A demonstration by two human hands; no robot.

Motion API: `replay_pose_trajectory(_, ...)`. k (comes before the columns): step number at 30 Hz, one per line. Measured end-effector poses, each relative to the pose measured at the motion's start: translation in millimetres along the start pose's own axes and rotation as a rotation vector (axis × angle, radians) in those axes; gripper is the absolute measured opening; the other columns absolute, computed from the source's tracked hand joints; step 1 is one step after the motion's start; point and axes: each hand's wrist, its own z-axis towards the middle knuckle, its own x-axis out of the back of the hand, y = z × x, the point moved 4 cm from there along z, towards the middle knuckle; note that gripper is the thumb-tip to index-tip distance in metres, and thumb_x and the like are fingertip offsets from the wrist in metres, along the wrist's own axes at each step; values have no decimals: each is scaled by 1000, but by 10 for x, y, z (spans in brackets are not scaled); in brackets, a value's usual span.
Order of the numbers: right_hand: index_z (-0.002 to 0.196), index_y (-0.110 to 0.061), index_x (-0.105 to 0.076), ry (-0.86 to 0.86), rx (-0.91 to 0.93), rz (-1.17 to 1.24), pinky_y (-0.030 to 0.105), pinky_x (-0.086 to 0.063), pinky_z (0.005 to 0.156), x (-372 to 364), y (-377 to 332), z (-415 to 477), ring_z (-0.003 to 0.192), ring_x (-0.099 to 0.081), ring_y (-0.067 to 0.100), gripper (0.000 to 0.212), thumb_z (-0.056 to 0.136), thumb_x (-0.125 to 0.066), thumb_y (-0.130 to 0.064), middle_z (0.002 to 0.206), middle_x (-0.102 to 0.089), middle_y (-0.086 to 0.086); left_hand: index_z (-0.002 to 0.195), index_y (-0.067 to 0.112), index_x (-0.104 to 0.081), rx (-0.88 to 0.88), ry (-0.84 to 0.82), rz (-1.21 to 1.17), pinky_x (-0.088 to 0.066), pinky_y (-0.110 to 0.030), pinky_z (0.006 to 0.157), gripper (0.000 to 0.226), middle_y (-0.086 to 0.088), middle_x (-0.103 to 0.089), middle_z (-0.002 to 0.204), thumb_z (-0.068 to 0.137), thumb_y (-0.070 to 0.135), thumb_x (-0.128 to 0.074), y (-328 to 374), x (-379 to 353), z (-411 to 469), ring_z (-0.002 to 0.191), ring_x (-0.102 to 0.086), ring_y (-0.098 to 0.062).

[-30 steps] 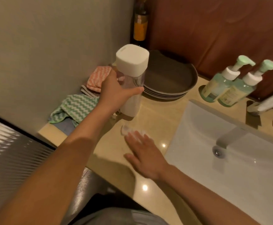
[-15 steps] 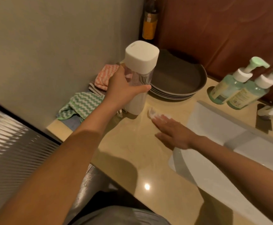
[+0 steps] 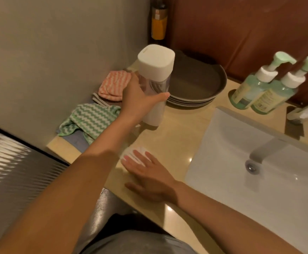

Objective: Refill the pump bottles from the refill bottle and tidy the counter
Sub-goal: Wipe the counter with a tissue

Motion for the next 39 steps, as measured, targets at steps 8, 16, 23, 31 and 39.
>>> replay_pose_trajectory(8, 150, -23, -17, -82, 80, 156, 22, 13, 113, -114, 86, -889, 145, 0, 7, 63, 96, -14, -55, 158, -13, -7, 134, 15, -38, -8, -88, -31, -40, -28, 97, 80, 1, -50, 135, 68, 18, -82, -97, -507, 91, 121, -47, -12)
replay_pose_trajectory(16, 151, -30, -8, -93, -71, 43, 25, 3, 117, 254, 815, -995, 144, 5, 5, 56, 100, -24, -46, 156, -5, -9, 135, 16, -38, -77, -144, 28, -40, -24, 94, 79, 5, -50, 128, 69, 16, -81, -170, -598, 175, 115, -45, -7)
replay_pose_trajectory(23, 151, -32, -4, 5, -331, 141, 35, -1, 119, 462, 1147, -570, 146, 4, 12, 58, 97, -15, -53, 159, -1, -4, 136, 17, -35, -80, -180, 14, -37, -23, 92, 78, 5, -49, 130, 72, 17, -80, -305, -528, 211, 114, -44, -6)
replay_pose_trajectory(31, 152, -20, -12, 397, -718, 187, 35, -4, 118, 250, 549, -180, 146, -5, 18, 57, 100, -14, -44, 159, -9, 3, 143, 17, -27, -155, -356, 58, -35, -22, 95, 85, 4, -44, 139, 75, 21, -77, -396, -415, 246, 120, -40, -5)
replay_pose_trajectory(39, 152, -21, -9, 412, -773, 237, 22, 10, 110, -97, -583, 82, 146, 4, 12, 59, 100, -15, -47, 159, -5, -4, 149, 17, -17, -148, -349, 105, -28, -41, 112, 91, -8, -15, 155, 78, 25, -74, -733, -58, -61, 141, -21, -24)
